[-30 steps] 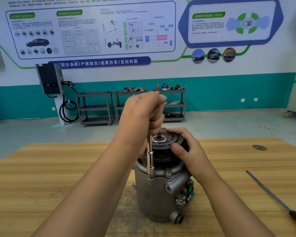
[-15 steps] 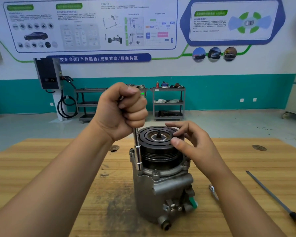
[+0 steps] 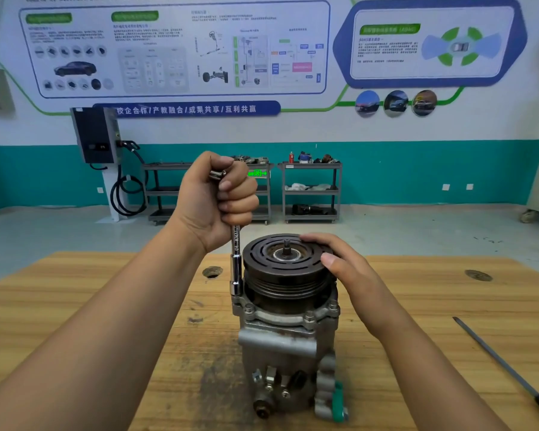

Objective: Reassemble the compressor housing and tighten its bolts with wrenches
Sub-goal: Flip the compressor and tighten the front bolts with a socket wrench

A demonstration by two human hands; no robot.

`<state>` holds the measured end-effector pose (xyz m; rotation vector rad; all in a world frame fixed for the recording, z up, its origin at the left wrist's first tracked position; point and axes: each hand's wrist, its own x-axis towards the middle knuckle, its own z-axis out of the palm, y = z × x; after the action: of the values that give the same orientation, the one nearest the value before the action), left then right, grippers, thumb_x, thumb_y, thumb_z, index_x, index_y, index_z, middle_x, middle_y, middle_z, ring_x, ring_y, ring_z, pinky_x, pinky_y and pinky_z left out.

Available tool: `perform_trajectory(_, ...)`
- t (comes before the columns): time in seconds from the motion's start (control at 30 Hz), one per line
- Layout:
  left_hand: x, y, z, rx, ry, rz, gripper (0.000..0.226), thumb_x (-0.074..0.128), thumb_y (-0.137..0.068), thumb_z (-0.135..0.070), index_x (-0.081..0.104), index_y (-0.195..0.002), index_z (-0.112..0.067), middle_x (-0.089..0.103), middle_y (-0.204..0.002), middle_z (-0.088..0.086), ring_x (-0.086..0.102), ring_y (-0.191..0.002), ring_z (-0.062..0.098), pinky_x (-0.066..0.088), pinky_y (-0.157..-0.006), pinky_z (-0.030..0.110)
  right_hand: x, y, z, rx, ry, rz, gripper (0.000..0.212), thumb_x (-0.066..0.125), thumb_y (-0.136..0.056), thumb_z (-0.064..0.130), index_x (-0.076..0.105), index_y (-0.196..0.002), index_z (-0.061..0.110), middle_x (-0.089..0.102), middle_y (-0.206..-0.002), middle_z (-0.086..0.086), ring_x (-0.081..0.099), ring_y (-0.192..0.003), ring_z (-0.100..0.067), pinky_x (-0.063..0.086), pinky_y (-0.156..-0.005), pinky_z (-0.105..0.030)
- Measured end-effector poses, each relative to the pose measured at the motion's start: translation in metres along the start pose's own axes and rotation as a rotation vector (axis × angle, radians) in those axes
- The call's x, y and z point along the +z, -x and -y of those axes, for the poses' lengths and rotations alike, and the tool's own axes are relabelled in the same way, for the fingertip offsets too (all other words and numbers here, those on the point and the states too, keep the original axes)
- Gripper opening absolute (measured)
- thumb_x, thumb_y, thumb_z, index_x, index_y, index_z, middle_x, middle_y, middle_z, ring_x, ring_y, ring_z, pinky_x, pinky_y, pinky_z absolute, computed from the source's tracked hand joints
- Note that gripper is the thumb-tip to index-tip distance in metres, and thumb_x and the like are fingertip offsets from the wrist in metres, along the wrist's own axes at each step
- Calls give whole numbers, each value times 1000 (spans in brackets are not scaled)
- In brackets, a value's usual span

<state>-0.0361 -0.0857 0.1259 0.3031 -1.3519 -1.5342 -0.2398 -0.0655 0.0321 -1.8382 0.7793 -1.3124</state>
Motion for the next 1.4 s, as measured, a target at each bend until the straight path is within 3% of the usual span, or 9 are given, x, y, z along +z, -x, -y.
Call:
perform_trajectory(0.27, 7, 1, 1, 39, -40, -115, 36, 34, -78, -26, 35, -42, -20, 14, -46, -8, 6, -42, 8, 7, -36, 15, 6, 2, -4, -28, -26, -33, 44, 48, -73, 54, 57, -111, 33, 64, -110, 16, 58, -106, -2, 45, -82, -13)
perform_trajectory(0.47, 16, 5, 0, 110, -150, -324, 46, 29, -89, -21, 30, -42, -21, 19, -42, -8, 11, -36, 7, 9, -37, 13, 5, 3, -8, -13, 26, -28, 39, 51, -73, 63, 53, -107, 45, 61, -112, 16, 58, -110, -7, 46, -95, -38)
perform_trajectory(0.8, 22, 9, 1, 197, -201, -438, 52, 29, -91, -21, 27, -39, -22, 19, -39, -7, 11, -34, 8, 10, -36, 12, 4, 1, -11, -18, 31, -25, 39, 51, -72, 64, 53, -106, 46, 62, -108, 18, 58, -108, -7, 46, -94, -37)
perform_trajectory(0.93, 13, 7, -12, 105, -21, -280, 43, 40, -79, -25, 27, -38, -22, 14, -40, -9, 6, -37, 7, 6, -35, 16, 6, 1, -13, -27, 22, -31, 39, 50, -74, 63, 53, -108, 44, 61, -110, 17, 57, -110, -8, 46, -95, -37)
perform_trajectory(1.07, 1, 9, -27, 163, 150, -247, 37, 44, -71, -28, 28, -38, -21, 16, -38, -9, 6, -39, 7, 6, -35, 19, 6, 0, -14, -28, 7, -37, 40, 50, -74, 62, 53, -109, 43, 62, -111, 15, 57, -110, -10, 45, -95, -37)
perform_trajectory(1.4, 22, 23, -2, 275, -128, -416, 54, 29, -94, -21, 27, -39, -22, 18, -38, -7, 7, -38, 9, 7, -36, 16, 8, 2, -13, -30, -5, -43, 41, 48, -73, 62, 54, -109, 42, 62, -113, 15, 58, -110, -6, 45, -94, -31)
